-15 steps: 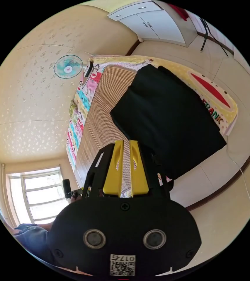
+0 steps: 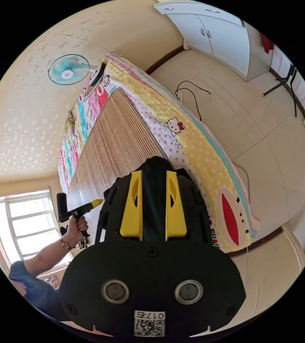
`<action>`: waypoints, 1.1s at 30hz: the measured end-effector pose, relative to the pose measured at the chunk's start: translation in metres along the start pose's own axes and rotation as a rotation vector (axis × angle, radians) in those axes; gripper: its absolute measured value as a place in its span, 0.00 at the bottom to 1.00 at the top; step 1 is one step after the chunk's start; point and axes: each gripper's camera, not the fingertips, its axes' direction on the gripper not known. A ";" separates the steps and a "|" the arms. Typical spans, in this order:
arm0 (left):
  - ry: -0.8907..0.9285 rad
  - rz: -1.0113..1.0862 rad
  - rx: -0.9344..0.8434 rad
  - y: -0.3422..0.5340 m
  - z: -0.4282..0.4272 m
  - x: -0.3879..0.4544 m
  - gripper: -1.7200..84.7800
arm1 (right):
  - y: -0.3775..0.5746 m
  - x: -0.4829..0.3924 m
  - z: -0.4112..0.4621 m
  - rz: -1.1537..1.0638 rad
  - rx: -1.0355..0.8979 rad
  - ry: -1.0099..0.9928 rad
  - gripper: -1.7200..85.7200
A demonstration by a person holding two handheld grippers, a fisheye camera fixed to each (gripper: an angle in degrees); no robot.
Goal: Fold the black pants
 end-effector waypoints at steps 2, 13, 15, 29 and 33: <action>0.037 -0.085 0.020 -0.023 0.011 -0.007 0.15 | -0.012 0.003 0.008 0.002 -0.016 0.011 0.14; 0.057 -0.181 0.006 -0.046 0.012 -0.013 0.12 | -0.029 -0.011 0.052 -0.135 -0.132 0.039 0.08; 0.107 -0.158 0.014 -0.045 0.002 -0.015 0.10 | -0.024 -0.014 0.052 -0.147 -0.123 0.080 0.06; 0.427 -0.268 0.249 -0.005 -0.104 -0.068 0.09 | 0.061 -0.013 0.036 0.053 0.314 -0.046 0.09; 0.202 -0.115 0.237 0.042 -0.187 -0.064 0.09 | 0.132 -0.042 0.022 -0.009 0.373 -0.041 0.06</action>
